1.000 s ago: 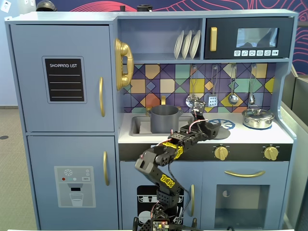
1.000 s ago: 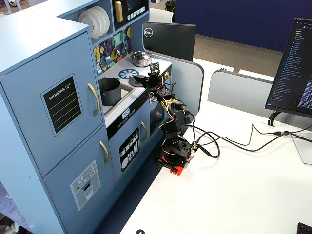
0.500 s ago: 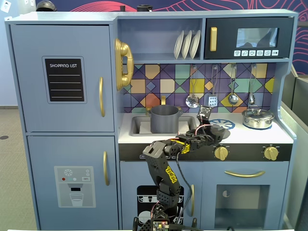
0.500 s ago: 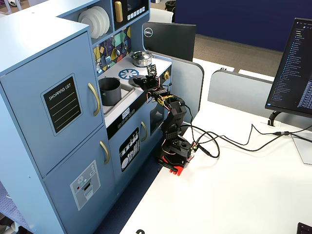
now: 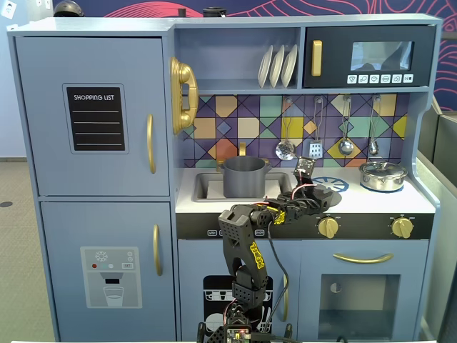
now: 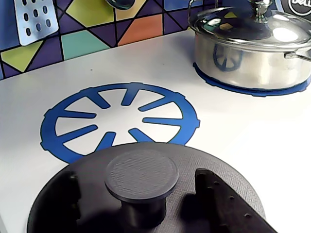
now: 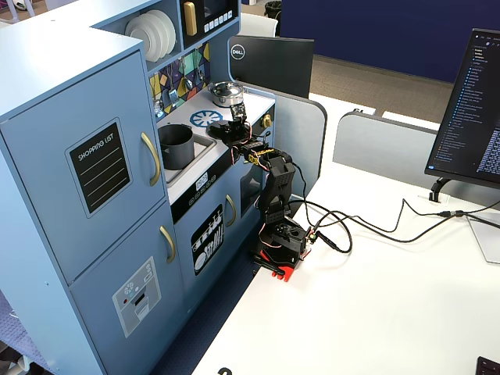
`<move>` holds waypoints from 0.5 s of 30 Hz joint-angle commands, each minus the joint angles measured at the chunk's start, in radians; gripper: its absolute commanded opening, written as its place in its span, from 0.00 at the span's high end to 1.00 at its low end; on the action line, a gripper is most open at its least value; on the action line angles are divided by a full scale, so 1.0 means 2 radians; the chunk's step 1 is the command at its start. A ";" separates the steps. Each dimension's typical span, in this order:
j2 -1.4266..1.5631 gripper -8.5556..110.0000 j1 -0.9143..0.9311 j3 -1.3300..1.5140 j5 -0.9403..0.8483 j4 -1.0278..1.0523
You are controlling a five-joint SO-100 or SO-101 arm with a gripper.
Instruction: Pick up the lid from the counter and put it on the gray recipient
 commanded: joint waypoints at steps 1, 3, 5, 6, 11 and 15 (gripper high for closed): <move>0.000 0.87 -0.006 -0.028 0.005 -0.016; 0.000 0.93 -0.008 -0.024 0.005 -0.017; 0.005 0.93 -0.011 -0.016 0.013 -0.019; 0.009 0.93 -0.012 -0.013 0.017 -0.020; 0.023 0.93 -0.020 -0.004 0.023 -0.021; 0.028 0.93 -0.023 -0.020 0.025 -0.021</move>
